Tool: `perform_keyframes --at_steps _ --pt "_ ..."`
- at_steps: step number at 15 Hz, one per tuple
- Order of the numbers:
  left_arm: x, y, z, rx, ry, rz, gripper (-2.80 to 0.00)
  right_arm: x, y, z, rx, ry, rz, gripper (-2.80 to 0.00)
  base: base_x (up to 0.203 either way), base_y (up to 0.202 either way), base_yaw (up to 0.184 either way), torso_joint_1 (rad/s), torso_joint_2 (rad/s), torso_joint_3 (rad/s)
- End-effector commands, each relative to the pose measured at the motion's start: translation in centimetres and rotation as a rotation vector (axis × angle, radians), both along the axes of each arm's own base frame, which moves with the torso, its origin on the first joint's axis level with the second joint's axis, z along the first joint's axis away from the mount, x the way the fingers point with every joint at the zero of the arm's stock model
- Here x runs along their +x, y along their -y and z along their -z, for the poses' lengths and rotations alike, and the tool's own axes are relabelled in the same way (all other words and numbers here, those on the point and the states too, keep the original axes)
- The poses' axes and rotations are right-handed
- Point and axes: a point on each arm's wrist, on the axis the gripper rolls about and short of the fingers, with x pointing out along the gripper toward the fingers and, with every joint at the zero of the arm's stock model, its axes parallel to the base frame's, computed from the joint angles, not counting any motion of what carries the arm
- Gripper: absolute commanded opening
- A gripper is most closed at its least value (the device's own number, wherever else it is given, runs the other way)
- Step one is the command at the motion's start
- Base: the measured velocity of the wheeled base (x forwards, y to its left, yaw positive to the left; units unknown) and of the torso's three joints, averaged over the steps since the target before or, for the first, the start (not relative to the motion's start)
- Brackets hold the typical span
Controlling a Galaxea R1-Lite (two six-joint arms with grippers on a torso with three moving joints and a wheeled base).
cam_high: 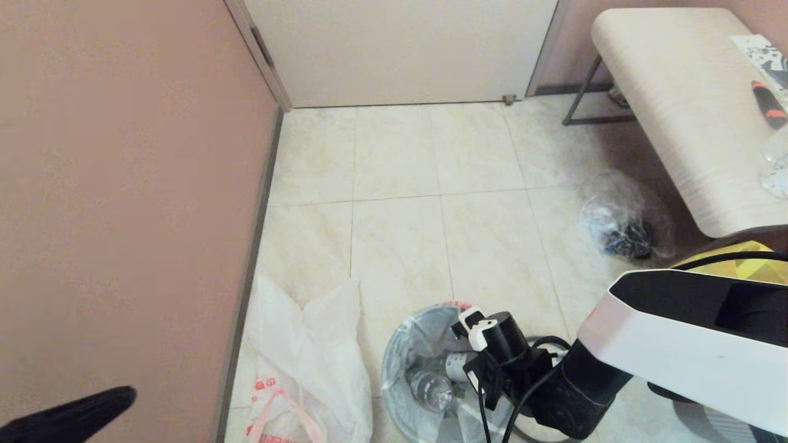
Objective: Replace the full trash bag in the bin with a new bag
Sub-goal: Place the trash bag on the floor
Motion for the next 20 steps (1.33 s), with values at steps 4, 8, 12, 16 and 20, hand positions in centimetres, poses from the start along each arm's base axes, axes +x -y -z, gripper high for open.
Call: perform_keyframes --at_steps 4,8,12,16,20 --pt "12.3 7.3 4.9 0.081 -0.593 0.243 -2.80 0.8 0.9 0.2 0.003 0.000 0.027 -2.80 0.000 0.000 0.000 0.000 0.00 0.000" --pt "17.6 12.7 10.4 0.087 -0.661 0.273 0.00 1.1 1.9 0.5 0.005 -0.020 0.039 -2.80 0.000 0.000 0.000 0.000 0.00 0.000" --pt "21.3 14.9 15.8 0.051 -0.592 0.267 0.00 1.2 2.0 0.6 0.010 -0.026 0.035 -2.80 0.000 0.000 0.000 0.000 0.00 0.000" --pt "23.5 15.9 20.0 0.021 -0.517 0.255 0.00 1.3 2.2 0.7 0.017 -0.035 0.031 -2.80 0.000 0.000 0.000 0.000 0.00 0.000" --pt "24.7 16.5 20.8 0.030 -0.444 0.155 -2.80 1.3 2.2 1.0 0.020 -0.043 0.034 -2.80 0.000 0.000 0.000 0.000 0.00 0.000"
